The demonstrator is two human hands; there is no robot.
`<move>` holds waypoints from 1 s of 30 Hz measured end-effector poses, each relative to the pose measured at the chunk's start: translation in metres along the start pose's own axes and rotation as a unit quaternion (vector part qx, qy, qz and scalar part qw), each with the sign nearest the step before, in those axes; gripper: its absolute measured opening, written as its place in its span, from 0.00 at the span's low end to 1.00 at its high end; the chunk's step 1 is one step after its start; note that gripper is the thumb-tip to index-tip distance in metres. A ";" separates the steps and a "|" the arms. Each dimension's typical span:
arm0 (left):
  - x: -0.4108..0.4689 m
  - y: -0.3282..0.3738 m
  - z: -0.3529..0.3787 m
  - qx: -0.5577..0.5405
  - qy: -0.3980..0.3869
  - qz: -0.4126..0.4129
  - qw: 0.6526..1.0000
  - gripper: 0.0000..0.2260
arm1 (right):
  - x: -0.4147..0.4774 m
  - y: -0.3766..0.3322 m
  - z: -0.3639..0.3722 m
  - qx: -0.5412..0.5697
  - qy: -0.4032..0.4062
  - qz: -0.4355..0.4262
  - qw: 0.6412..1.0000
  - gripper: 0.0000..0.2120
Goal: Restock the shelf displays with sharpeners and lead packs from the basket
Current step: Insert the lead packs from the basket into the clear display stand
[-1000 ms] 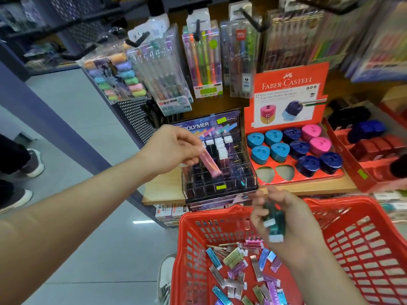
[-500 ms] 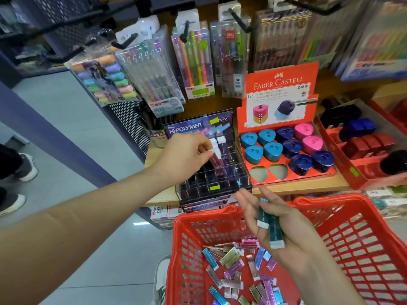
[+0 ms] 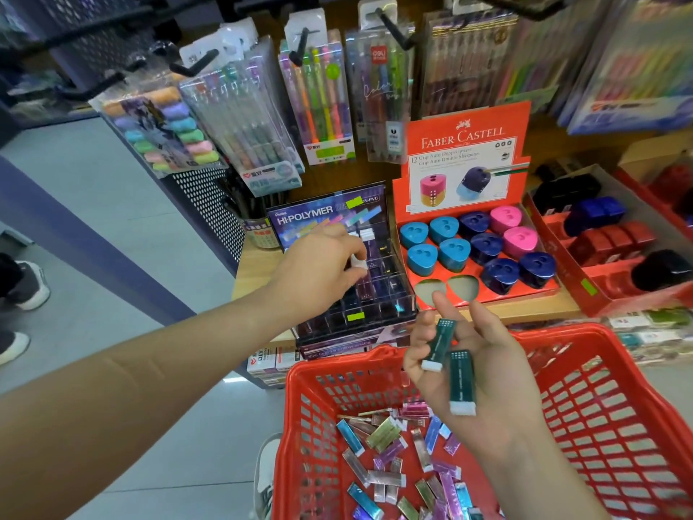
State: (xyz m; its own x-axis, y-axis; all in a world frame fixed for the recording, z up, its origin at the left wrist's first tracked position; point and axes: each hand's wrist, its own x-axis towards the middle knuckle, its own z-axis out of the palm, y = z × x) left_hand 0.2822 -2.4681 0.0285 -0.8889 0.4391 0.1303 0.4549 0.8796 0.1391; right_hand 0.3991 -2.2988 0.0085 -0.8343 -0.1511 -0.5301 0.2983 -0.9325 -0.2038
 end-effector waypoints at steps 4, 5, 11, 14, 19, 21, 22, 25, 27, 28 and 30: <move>-0.021 0.044 -0.021 -0.243 -0.136 -0.096 0.956 0.14 | 0.001 -0.005 0.004 0.012 0.017 -0.036 0.999 0.17; -0.029 0.058 -0.022 -0.313 -0.210 -0.116 0.919 0.15 | 0.001 -0.006 0.006 0.013 0.025 -0.046 0.999 0.16; -0.058 0.098 -0.015 -0.500 -0.277 -0.156 0.806 0.12 | 0.000 -0.009 0.012 -0.055 0.078 -0.048 0.994 0.15; -0.059 0.098 -0.017 -0.522 -0.278 -0.179 0.786 0.11 | -0.001 -0.007 0.011 -0.070 0.085 -0.064 0.992 0.17; -0.056 0.082 -0.020 -0.482 -0.232 -0.164 0.829 0.05 | 0.003 -0.009 0.005 -0.167 0.102 -0.137 0.971 0.09; -0.053 0.069 -0.021 -0.467 -0.194 -0.160 0.848 0.02 | 0.003 -0.014 -0.001 -0.306 0.083 -0.135 0.939 0.08; -0.051 0.062 -0.022 -0.469 -0.177 -0.162 0.850 0.02 | 0.002 -0.016 -0.005 -0.372 0.057 -0.123 0.918 0.09; -0.049 0.047 -0.021 -0.490 -0.147 -0.176 0.841 0.06 | -0.003 -0.015 -0.011 -0.486 -0.020 -0.106 0.868 0.04; -0.048 0.039 -0.020 -0.517 -0.141 -0.189 0.823 0.08 | -0.002 -0.012 -0.013 -0.485 -0.027 -0.114 0.866 0.03; -0.048 0.035 -0.020 -0.532 -0.143 -0.198 0.811 0.08 | -0.001 -0.009 -0.013 -0.479 -0.025 -0.118 0.870 0.02; -0.046 0.028 -0.022 -0.549 -0.149 -0.211 0.795 0.06 | -0.001 -0.003 -0.011 -0.472 -0.022 -0.122 0.873 0.01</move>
State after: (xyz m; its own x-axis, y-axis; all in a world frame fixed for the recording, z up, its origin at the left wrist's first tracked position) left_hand 0.3369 -2.4680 0.0479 -0.8735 0.3155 -0.3707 -0.2600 0.3414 0.9032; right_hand 0.4043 -2.2920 0.0003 -0.9371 -0.0176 -0.3485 0.3412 -0.2562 -0.9044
